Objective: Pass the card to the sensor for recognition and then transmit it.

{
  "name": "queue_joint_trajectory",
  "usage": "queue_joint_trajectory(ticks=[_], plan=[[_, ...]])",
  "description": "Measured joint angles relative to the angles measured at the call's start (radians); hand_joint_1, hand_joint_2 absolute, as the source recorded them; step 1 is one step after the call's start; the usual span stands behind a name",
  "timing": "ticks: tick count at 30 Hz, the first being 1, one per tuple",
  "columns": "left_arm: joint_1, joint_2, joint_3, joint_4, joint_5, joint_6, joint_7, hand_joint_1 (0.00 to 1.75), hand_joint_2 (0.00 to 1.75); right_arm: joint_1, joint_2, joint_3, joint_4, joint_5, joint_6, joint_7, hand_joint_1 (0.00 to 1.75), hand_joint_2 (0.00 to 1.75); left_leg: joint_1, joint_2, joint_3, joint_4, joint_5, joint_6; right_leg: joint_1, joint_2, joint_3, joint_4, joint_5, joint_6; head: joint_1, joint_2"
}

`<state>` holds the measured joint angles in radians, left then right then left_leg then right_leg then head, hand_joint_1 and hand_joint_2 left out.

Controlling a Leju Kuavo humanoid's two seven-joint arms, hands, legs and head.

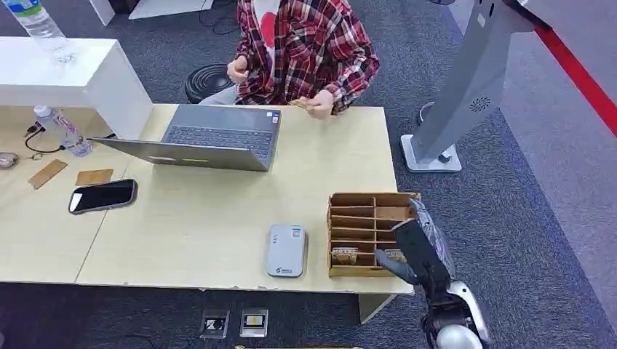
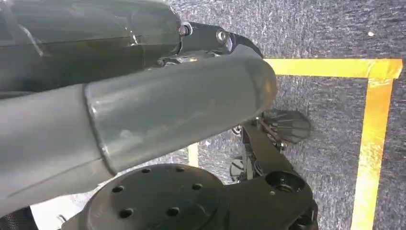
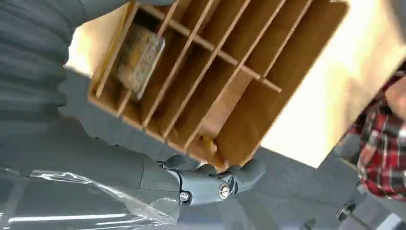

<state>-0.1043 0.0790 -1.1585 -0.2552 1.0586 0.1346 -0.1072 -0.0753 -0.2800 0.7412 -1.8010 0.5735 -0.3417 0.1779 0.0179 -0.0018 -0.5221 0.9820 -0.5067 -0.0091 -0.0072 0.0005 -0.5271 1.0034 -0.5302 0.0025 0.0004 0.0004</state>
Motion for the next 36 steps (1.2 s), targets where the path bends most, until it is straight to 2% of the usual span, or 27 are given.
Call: queue_joint_trajectory(ticks=[3, 5, 12, 16, 23, 32, 33, 34, 35, 36], plan=[[0.000, 0.000, 0.000, 0.000, -0.003, -0.003, -0.002, 0.00, 0.00, -0.061, 0.004, -0.003, -0.031, 0.097, 0.071, 0.071, 0.00, 1.75, 0.000, 0.000, 0.000, 0.000, 0.000, 0.000, 0.000, 0.000, 0.000, 0.000, 0.000, 0.000, 0.000, 0.000], [0.000, 0.000, 0.000, 0.000, -0.009, -0.004, -0.005, 0.00, 0.00, -0.105, 0.008, -0.001, -0.047, 0.139, 0.093, 0.103, 0.00, 1.75, 0.000, 0.000, 0.001, 0.000, 0.000, 0.000, 0.000, 0.000, 0.000, 0.000, 0.000, 0.000, 0.000, 0.000], [0.000, 0.000, 0.000, 0.001, -0.021, -0.015, -0.009, 0.00, 0.00, -0.240, 0.031, 0.008, -0.047, 0.267, 0.137, 0.128, 0.00, 1.75, 0.000, 0.000, 0.000, 0.000, 0.000, 0.000, 0.000, 0.000, 0.000, 0.000, 0.000, 0.000, 0.000, 0.000], [-0.001, 0.000, 0.000, 0.001, -0.029, -0.017, -0.009, 0.00, 0.00, -0.293, 0.054, 0.021, -0.022, 0.382, 0.130, 0.151, 0.00, 1.75, 0.000, 0.000, 0.000, 0.000, 0.000, 0.000, 0.000, 0.000, 0.000, 0.000, 0.000, 0.000, 0.000, 0.000], [-0.001, 0.000, 0.000, 0.001, -0.043, -0.018, -0.009, 0.00, 0.00, -0.326, 0.099, 0.032, 0.048, 0.567, 0.048, 0.169, 0.00, 1.75, 0.000, -0.001, 0.000, 0.000, 0.000, 0.000, 0.000, 0.000, 0.000, 0.000, 0.000, 0.000, 0.000, 0.000], [-0.001, 0.000, 0.000, 0.001, -0.053, -0.018, -0.009, 0.00, 0.00, -0.325, 0.133, 0.033, 0.085, 0.628, 0.024, 0.155, 0.00, 1.75, 0.000, -0.001, 0.000, 0.000, 0.000, 0.000, 0.000, 0.000, 0.000, 0.000, 0.000, 0.000, 0.000, 0.000], [-0.001, 0.000, 0.000, 0.001, -0.053, -0.018, -0.009, 0.00, 0.00, -0.324, 0.137, 0.033, 0.087, 0.629, 0.017, 0.150, 0.28, 1.75, 0.000, -0.001, 0.000, 0.000, 0.000, 0.000, 0.000, 0.000, 0.000, 0.000, 0.000, 0.000, 0.000, 0.000], [-0.001, 0.000, 0.000, 0.001, -0.054, -0.018, -0.009, 0.00, 0.00, -0.324, 0.140, 0.033, 0.090, 0.629, 0.013, 0.145, 1.19, 1.75, 0.000, -0.001, 0.000, 0.000, 0.000, 0.000, 0.000, 0.000, 0.000, 0.000, 0.000, 0.000, 0.000, 0.000], [-0.001, 0.000, 0.000, 0.001, -0.054, -0.018, -0.009, 0.00, 0.00, -0.323, 0.143, 0.033, 0.093, 0.629, 0.010, 0.144, 1.61, 1.75, 0.000, -0.001, 0.000, 0.000, 0.000, 0.000, 0.000, 0.000, 0.000, 0.000, 0.000, 0.000, 0.000, 0.000], [-0.001, 0.000, 0.000, 0.001, -0.054, -0.018, -0.009, 0.00, 0.00, -0.323, 0.146, 0.033, 0.095, 0.630, 0.008, 0.142, 1.75, 1.75, 0.000, -0.001, 0.000, 0.000, 0.000, 0.000, 0.000, 0.000, 0.000, 0.000, 0.000, 0.000, 0.000, 0.000]])
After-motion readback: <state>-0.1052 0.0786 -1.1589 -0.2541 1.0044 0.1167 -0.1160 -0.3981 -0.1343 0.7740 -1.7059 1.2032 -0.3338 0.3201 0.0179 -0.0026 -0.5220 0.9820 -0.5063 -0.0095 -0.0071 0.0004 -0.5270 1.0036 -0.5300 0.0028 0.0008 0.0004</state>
